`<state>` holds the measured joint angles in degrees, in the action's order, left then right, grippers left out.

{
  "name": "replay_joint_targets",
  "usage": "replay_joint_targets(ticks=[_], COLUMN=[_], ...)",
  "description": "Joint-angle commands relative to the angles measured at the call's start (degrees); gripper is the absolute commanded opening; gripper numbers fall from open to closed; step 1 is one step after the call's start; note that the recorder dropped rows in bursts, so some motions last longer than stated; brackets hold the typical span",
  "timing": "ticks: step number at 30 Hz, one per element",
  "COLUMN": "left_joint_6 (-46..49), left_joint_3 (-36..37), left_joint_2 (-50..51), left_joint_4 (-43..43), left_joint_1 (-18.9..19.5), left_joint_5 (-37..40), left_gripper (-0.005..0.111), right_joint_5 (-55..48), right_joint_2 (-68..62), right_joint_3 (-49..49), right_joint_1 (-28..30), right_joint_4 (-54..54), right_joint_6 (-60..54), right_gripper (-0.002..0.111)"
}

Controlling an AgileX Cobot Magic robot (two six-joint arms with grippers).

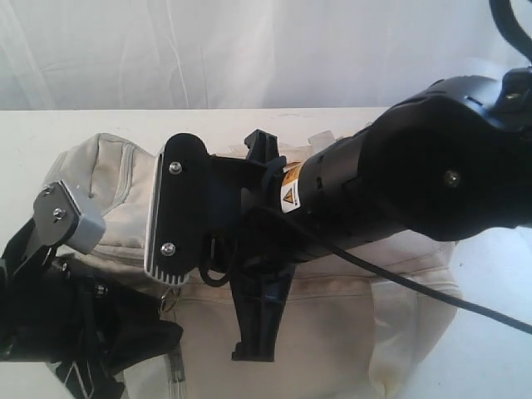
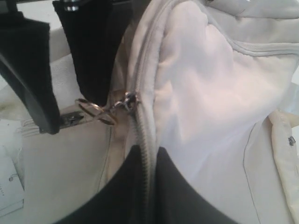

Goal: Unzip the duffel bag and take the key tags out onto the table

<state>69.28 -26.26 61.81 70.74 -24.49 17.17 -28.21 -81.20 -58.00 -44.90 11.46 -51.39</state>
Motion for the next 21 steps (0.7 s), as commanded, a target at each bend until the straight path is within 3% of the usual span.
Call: replay_joint_targets(ticks=[1,14,17,21], left_joint_6=[0.06,9.08,9.08,9.08], left_joint_3=[0.48,-0.4,-0.52,-0.52], left_joint_2=[-0.35,-0.35,-0.35,-0.35], left_joint_4=[4.13,15.38,15.38,15.26], left_joint_1=[-0.17,-0.17,-0.17,-0.17], left_joint_5=[-0.02,0.58,1.4,1.95], left_gripper=[0.044,0.044,0.037,0.018], right_joint_5=[1.77,1.54,1.54,1.54], right_joint_2=[0.74,0.74,0.74,0.74], right_joint_3=[-0.69,-0.69,-0.69,-0.69], right_joint_1=[-0.12,-0.12,-0.12,-0.12], right_joint_4=[0.86,1.0,1.0,1.0], right_joint_6=[0.65,1.82,2.4,2.4], right_gripper=[0.0,0.0,0.0,0.0])
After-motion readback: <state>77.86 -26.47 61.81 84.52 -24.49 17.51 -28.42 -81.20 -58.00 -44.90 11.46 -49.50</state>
